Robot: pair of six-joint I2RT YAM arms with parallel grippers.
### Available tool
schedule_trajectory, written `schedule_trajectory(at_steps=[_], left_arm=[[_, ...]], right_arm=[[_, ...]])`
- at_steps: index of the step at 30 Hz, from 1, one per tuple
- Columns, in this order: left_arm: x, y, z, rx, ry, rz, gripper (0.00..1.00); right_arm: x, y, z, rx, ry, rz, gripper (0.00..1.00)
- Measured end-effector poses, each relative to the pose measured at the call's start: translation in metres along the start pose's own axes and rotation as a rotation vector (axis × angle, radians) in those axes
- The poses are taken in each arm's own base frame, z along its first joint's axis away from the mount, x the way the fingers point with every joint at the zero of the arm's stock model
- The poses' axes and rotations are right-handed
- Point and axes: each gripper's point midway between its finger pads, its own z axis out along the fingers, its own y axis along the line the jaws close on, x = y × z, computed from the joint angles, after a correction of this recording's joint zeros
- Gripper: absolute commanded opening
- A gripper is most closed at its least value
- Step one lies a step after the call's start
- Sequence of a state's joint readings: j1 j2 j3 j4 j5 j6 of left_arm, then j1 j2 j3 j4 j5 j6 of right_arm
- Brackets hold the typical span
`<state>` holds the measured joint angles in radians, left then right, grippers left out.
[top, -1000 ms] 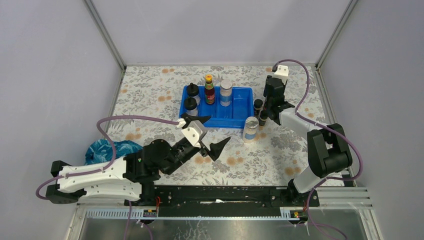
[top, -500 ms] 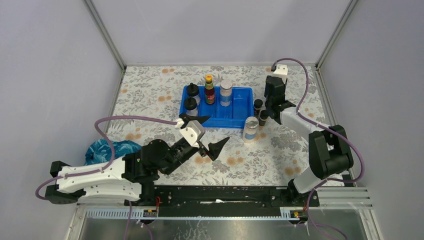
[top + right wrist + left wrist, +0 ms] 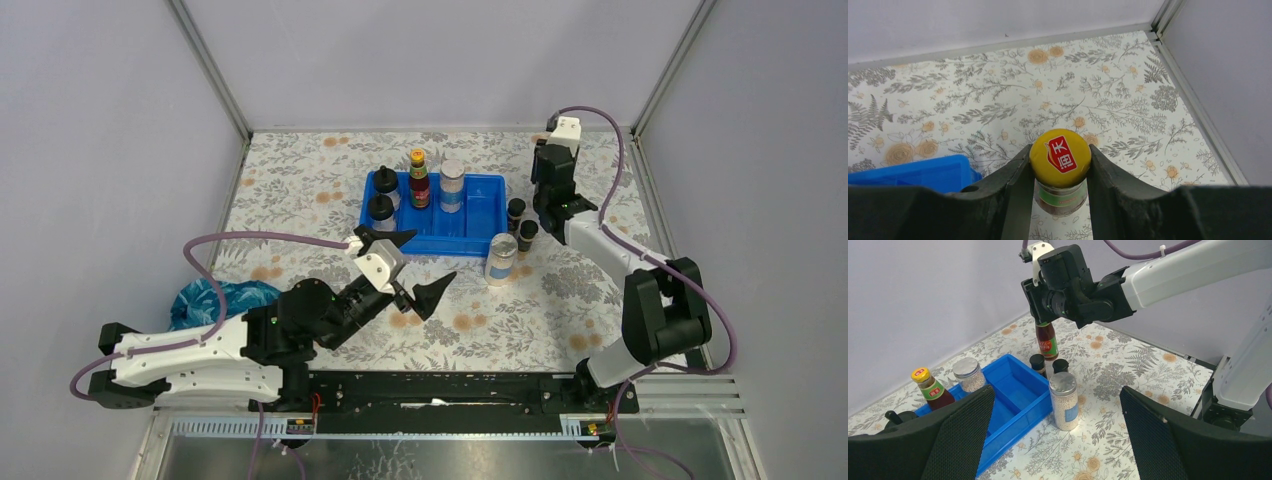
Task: Organize the condiment bottles
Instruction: Pick up the bottle from the center of the board.
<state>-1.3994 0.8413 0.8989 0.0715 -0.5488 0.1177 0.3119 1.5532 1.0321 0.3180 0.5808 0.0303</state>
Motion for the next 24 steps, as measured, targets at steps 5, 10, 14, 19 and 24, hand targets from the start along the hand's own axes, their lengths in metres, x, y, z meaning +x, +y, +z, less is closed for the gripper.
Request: schedule_trajectory(at_steps=[5, 10, 14, 19, 24], left_arm=[[-0.002, 0.003, -0.002, -0.012, -0.007, -0.005, 0.99], [-0.005, 0.007, -0.004, -0.026, -0.015, -0.013, 0.99], [-0.007, 0.010, -0.005, -0.037, -0.021, -0.032, 0.99], [-0.011, 0.012, -0.008, -0.045, -0.032, -0.062, 0.99], [-0.017, 0.016, -0.013, -0.051, -0.049, -0.090, 0.99]], right_arm=[[-0.022, -0.001, -0.004, -0.004, -0.039, 0.019, 0.00], [-0.051, -0.001, -0.015, -0.036, -0.075, 0.019, 0.00], [-0.075, 0.002, -0.023, -0.074, -0.107, 0.025, 0.00], [-0.104, 0.010, -0.038, -0.159, -0.150, 0.031, 0.00], [-0.122, 0.027, -0.052, -0.251, -0.174, 0.024, 0.00]])
